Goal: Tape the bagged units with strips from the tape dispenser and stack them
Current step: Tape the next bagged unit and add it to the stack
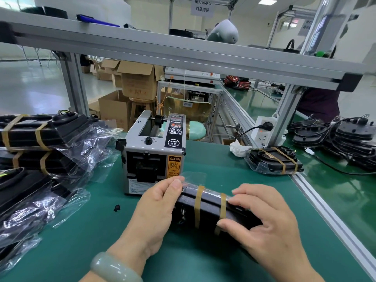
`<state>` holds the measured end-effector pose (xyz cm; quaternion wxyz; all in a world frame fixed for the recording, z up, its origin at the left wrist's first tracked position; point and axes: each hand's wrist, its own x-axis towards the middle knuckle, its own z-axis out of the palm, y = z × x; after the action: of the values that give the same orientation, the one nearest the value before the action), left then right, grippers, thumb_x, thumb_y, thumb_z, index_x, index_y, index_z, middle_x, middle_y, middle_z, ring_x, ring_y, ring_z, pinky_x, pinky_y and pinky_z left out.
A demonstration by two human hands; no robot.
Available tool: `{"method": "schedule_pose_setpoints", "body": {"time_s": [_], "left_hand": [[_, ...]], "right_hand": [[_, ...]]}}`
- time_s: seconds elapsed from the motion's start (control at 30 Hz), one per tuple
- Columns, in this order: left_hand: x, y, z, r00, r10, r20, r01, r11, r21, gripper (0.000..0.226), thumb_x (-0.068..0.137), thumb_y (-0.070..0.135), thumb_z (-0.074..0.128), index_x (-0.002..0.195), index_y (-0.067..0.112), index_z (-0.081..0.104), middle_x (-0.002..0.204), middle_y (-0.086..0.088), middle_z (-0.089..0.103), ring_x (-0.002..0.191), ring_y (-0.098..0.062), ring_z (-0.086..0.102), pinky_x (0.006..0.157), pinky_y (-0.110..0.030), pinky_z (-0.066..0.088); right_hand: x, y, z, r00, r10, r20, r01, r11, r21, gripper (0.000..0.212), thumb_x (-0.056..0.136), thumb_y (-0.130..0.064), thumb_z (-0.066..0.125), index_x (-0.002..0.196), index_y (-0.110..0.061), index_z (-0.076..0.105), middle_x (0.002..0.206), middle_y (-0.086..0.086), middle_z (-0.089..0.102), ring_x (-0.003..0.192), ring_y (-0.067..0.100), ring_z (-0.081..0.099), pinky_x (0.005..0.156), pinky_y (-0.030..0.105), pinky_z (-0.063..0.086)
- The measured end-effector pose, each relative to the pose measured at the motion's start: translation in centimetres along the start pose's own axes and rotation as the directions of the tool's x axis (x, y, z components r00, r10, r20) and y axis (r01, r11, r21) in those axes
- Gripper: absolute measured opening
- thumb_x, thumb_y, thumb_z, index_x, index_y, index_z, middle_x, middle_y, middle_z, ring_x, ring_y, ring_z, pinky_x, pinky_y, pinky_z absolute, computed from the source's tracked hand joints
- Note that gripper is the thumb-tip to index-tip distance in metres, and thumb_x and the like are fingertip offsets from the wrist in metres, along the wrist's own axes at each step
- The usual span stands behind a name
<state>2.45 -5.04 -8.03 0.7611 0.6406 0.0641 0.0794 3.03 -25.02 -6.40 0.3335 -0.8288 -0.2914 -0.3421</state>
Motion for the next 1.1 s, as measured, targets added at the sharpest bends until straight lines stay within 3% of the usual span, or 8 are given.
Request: {"method": "schedule_pose_setpoints", "body": {"time_s": [0.1,0.2,0.3,0.4,0.57,0.8,0.93,1.1], "left_hand": [[0.5,-0.1,-0.3,0.999,-0.039,-0.012,0.038,0.995,-0.098,0.027,0.095,0.032,0.047,0.102,0.019,0.069,0.097,0.004,0.073,0.086,-0.005,0.064,0.076,-0.03,0.051],[0.6,0.1,-0.6,0.997,-0.073,0.004,0.073,0.987,-0.141,0.028,0.096,0.031,0.045,0.102,0.017,0.069,0.091,0.0,0.073,0.074,-0.004,0.064,0.056,-0.024,0.053],[0.7,0.0,-1.0,0.997,-0.077,-0.002,0.075,0.981,-0.18,0.028,0.091,0.034,0.048,0.098,0.019,0.07,0.088,0.0,0.073,0.071,-0.006,0.064,0.055,-0.026,0.053],[0.8,-0.2,-1.6,0.995,-0.099,0.014,0.099,0.97,-0.223,0.031,0.087,0.039,0.048,0.089,0.023,0.075,0.093,-0.003,0.073,0.079,-0.014,0.063,0.069,-0.035,0.049],[0.5,-0.1,-2.2,0.991,-0.129,0.034,0.133,0.968,-0.213,0.033,0.089,0.04,0.048,0.107,0.023,0.069,0.104,-0.002,0.073,0.09,-0.014,0.063,0.08,-0.033,0.047],[2.9,2.0,-3.8,0.886,-0.154,-0.438,0.106,0.986,-0.132,0.011,0.091,0.025,0.062,0.085,0.016,0.064,0.07,0.002,0.068,0.053,-0.004,0.059,0.043,-0.016,0.043],[4.0,2.9,-4.8,0.872,-0.253,-0.419,0.197,0.965,-0.174,0.014,0.09,0.022,0.063,0.079,0.014,0.061,0.054,0.004,0.064,0.034,0.0,0.053,0.035,-0.009,0.038],[4.4,3.5,-4.5,0.88,-0.299,-0.368,0.233,0.949,-0.213,0.012,0.092,0.019,0.062,0.083,0.01,0.061,0.045,0.004,0.064,0.036,-0.002,0.057,0.033,-0.012,0.041]], "right_hand": [[0.0,0.6,-0.8,0.971,0.058,0.233,-0.049,0.998,-0.045,0.073,0.056,-0.06,0.069,0.125,-0.048,0.051,0.126,-0.032,0.052,0.122,-0.01,0.042,0.106,0.039,0.03],[-0.3,1.2,-1.2,0.897,0.122,0.425,-0.164,0.985,0.063,0.097,0.056,-0.054,0.072,0.138,-0.059,0.021,0.146,-0.036,0.024,0.136,-0.011,0.021,0.113,0.019,0.021],[-0.4,1.8,-1.3,0.896,0.197,0.399,-0.297,0.932,0.208,0.088,0.062,-0.036,0.077,0.137,-0.051,0.034,0.144,-0.031,0.034,0.134,-0.006,0.031,0.107,0.01,0.025],[-0.4,1.8,-1.5,0.878,0.233,0.419,-0.38,0.87,0.313,0.074,0.056,-0.035,0.082,0.122,-0.044,0.051,0.132,-0.028,0.049,0.124,-0.006,0.046,0.098,0.008,0.035],[-0.1,-0.1,-0.6,0.894,0.163,0.417,-0.318,0.887,0.334,0.06,0.054,-0.032,0.076,0.109,-0.049,0.059,0.101,-0.019,0.069,0.093,0.001,0.066,0.078,0.006,0.045],[0.0,-0.1,-1.2,0.944,0.165,0.285,-0.236,0.943,0.235,0.063,0.055,-0.037,0.076,0.113,-0.049,0.057,0.1,-0.024,0.069,0.091,-0.003,0.066,0.078,0.005,0.045],[0.1,-0.2,-1.1,0.953,0.148,0.264,-0.197,0.965,0.171,0.063,0.054,-0.041,0.074,0.112,-0.056,0.055,0.098,-0.026,0.068,0.088,-0.004,0.066,0.075,0.004,0.044],[0.0,0.0,-1.1,0.962,0.133,0.239,-0.177,0.968,0.176,0.063,0.054,-0.04,0.074,0.11,-0.06,0.054,0.098,-0.029,0.067,0.088,-0.007,0.065,0.075,0.001,0.042]]}}
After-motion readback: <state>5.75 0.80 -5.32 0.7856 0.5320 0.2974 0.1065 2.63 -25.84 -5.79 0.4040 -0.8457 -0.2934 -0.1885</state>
